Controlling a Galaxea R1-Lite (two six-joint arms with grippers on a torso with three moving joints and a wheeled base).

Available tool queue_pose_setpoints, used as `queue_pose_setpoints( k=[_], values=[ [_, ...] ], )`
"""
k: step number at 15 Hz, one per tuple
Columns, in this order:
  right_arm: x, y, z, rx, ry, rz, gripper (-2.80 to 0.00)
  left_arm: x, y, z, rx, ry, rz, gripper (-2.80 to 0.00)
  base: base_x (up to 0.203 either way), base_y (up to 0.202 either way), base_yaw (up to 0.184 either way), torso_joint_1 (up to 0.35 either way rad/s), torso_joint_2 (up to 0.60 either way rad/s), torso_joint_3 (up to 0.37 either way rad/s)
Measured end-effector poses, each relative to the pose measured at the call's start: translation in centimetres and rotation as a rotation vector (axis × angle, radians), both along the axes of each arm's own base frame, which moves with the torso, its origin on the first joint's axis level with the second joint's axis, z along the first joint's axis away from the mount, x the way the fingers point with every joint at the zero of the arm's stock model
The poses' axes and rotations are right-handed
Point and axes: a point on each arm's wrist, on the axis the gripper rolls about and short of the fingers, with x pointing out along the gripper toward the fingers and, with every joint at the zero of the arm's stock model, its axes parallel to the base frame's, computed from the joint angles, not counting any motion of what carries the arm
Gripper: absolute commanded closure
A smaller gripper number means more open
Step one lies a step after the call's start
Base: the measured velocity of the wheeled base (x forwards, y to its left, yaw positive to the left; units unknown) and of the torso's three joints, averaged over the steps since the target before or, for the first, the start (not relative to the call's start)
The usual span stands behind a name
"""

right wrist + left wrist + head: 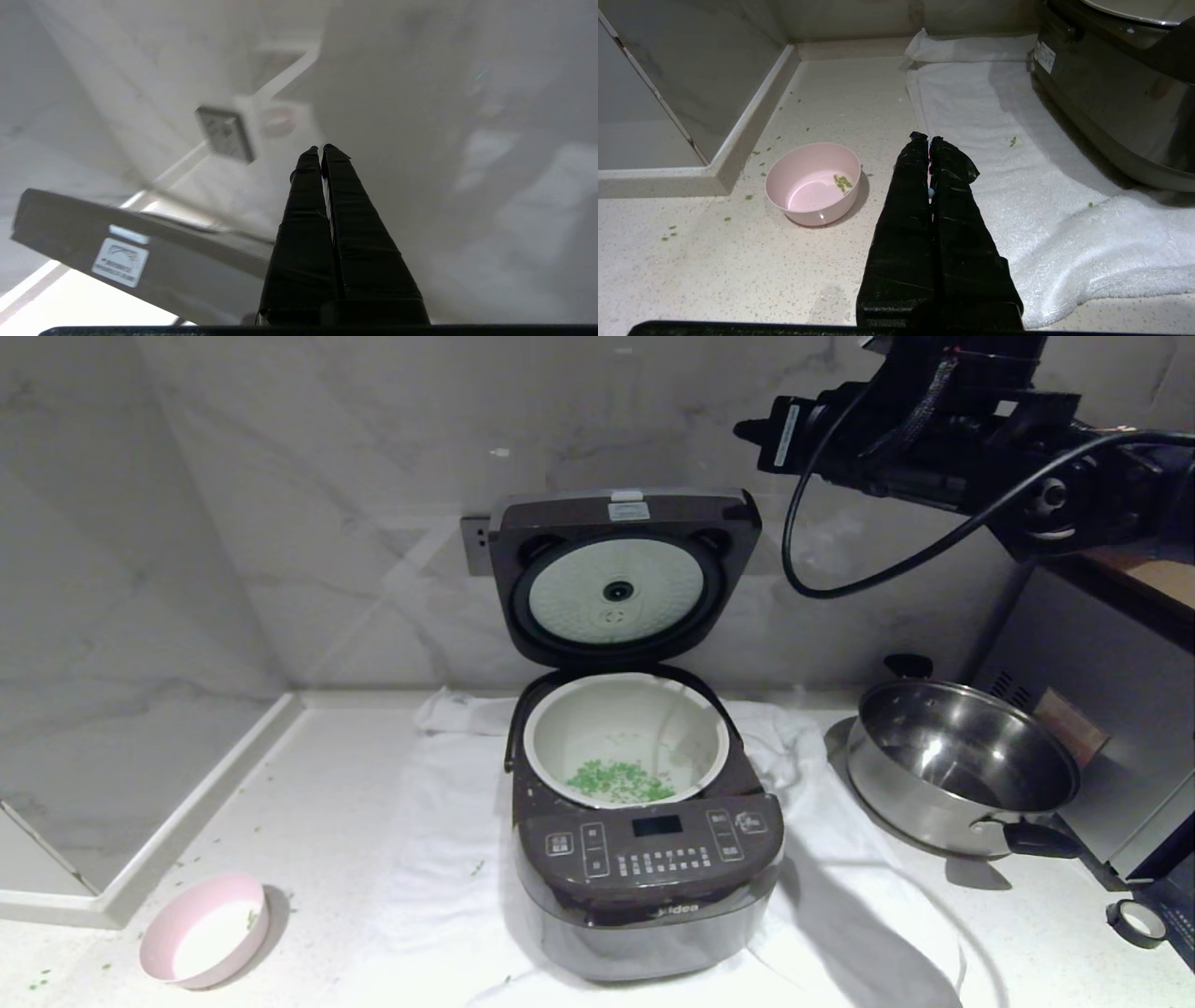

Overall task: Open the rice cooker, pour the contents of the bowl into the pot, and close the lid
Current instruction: Close the rice cooker

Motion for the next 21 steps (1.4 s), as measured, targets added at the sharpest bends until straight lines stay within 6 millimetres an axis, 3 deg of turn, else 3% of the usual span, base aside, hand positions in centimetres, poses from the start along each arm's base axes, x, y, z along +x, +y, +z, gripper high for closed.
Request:
queue_pose_setpoints(
  k=[4, 9, 15, 21],
  values=[
    [1.3, 1.0, -1.7, 0.006, 0.046, 0.015, 0.00, 0.0, 0.0, 0.0, -0.005, -0.001, 0.004, 0.00, 0.000, 0.000, 0.000, 0.000, 0.00, 0.000],
    [1.6, 1.6, -2.3, 0.008, 0.062, 0.022, 0.00, 0.0, 0.0, 0.0, -0.004, -0.001, 0.005, 0.00, 0.000, 0.000, 0.000, 0.000, 0.00, 0.000],
    [-0.3, 2.6, -2.3, 0.059, 0.222, 0.039, 0.00, 0.0, 0.0, 0.0, -0.004, -0.001, 0.004, 0.00, 0.000, 0.000, 0.000, 0.000, 0.00, 0.000],
    [-2.2, 2.1, -3.2, 0.069, 0.333, 0.040, 0.00, 0.0, 0.0, 0.0, -0.003, -0.001, 0.004, 0.00, 0.000, 0.000, 0.000, 0.000, 0.00, 0.000]
  ],
)
